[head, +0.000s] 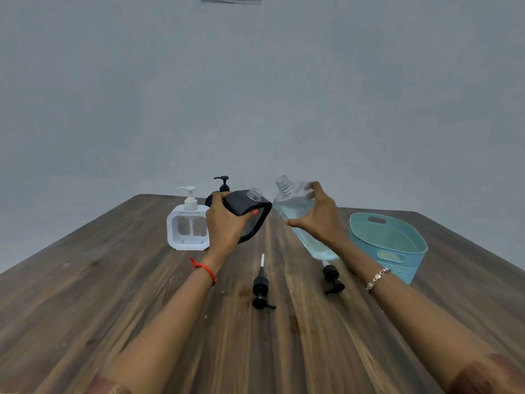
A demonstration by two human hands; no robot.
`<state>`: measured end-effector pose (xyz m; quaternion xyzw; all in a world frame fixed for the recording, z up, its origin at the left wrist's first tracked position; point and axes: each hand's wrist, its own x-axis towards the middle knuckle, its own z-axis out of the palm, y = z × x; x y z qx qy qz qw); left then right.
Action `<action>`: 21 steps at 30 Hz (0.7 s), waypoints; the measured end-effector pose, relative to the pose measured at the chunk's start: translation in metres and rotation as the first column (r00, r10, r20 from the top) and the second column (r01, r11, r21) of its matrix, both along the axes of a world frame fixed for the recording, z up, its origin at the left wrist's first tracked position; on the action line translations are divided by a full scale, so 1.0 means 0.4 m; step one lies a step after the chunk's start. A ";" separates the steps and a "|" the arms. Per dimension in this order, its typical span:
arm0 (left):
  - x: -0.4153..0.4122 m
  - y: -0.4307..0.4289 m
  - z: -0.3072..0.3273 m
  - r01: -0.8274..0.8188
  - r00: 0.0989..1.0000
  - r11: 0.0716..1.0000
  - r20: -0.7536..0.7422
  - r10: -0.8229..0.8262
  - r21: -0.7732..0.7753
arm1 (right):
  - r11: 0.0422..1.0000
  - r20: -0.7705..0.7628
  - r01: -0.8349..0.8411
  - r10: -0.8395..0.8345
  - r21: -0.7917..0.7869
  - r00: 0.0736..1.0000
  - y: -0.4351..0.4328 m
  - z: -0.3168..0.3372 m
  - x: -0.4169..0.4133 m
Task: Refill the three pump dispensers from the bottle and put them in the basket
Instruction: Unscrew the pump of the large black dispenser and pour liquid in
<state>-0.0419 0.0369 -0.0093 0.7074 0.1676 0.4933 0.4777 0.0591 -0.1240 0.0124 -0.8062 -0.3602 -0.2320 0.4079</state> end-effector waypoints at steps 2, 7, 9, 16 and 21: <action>-0.002 -0.014 -0.003 -0.003 1.000 1.000 0.011 0.002 0.026 | 0.998 0.049 0.030 -0.027 -0.063 0.998 -0.008 0.012 -0.011; -0.020 -0.042 -0.002 0.007 1.000 0.999 0.023 -0.008 0.035 | 0.958 0.179 0.159 -0.118 -0.240 0.977 -0.024 0.040 -0.035; -0.027 -0.050 -0.002 0.018 0.999 0.999 0.031 -0.019 0.040 | 0.943 0.201 0.193 -0.141 -0.271 0.969 -0.029 0.049 -0.039; -0.037 -0.069 -0.001 -0.005 1.000 0.998 0.031 0.003 0.062 | 0.903 0.227 0.235 -0.160 -0.360 0.961 -0.031 0.060 -0.050; -0.039 -0.075 -0.008 -0.026 1.000 0.996 0.017 0.024 0.083 | 0.867 0.275 0.279 -0.174 -0.412 0.946 -0.028 0.053 -0.057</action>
